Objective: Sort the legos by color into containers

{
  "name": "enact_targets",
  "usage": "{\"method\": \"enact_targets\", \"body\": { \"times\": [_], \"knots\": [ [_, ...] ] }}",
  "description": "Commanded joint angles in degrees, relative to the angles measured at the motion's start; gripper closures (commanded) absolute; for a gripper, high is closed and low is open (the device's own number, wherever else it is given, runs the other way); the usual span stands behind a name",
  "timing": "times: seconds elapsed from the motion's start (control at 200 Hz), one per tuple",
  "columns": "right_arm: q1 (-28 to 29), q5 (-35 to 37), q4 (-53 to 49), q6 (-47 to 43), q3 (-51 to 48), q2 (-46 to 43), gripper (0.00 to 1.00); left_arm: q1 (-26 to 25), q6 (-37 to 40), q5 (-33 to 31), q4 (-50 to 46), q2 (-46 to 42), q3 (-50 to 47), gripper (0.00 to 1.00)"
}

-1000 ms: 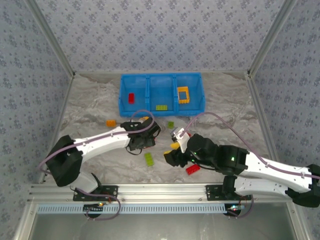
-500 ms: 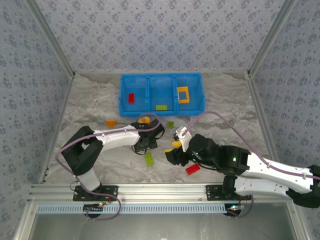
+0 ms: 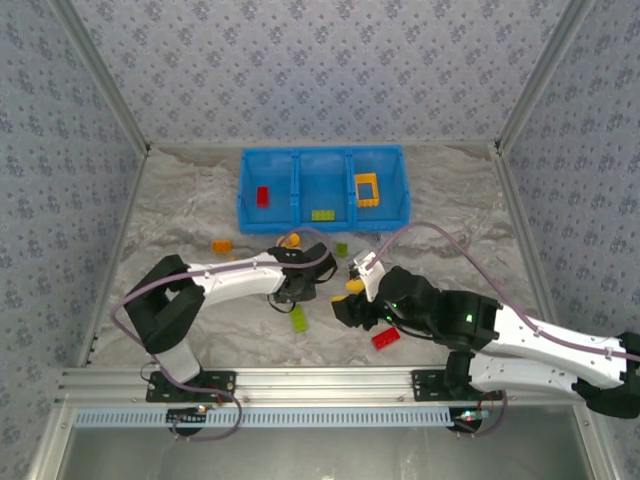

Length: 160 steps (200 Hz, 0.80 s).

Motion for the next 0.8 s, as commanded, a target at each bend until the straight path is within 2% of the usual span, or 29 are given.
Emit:
{"method": "enact_targets", "body": {
  "times": [0.0, 0.135, 0.355, 0.585, 0.794],
  "knots": [
    [-0.73, 1.84, 0.62, 0.88, 1.7, -1.56, 0.48, -1.1, -0.31, -3.32, -6.72, -6.22, 3.75, 0.65],
    [-1.99, 2.62, 2.31, 0.57, 4.58, -0.88, 0.48, 1.35, 3.16, -4.46, -10.84, -10.29, 8.01, 0.65],
    [-7.8, 3.35, 3.3, 1.21, 12.55, 7.72, 0.49, 14.09, 15.63, -0.42, -10.13, -9.5, 15.2, 0.65],
    [-11.47, 1.15, 6.46, 2.19, 18.02, 16.64, 0.5, 27.23, 25.36, 5.0, -8.32, 2.39, 25.51, 0.66],
    [-13.8, -0.26, 8.51, 4.37, 19.39, 19.45, 0.5, 31.96, 29.15, 7.72, -10.58, 15.77, 36.65, 0.67]
  ]
}}
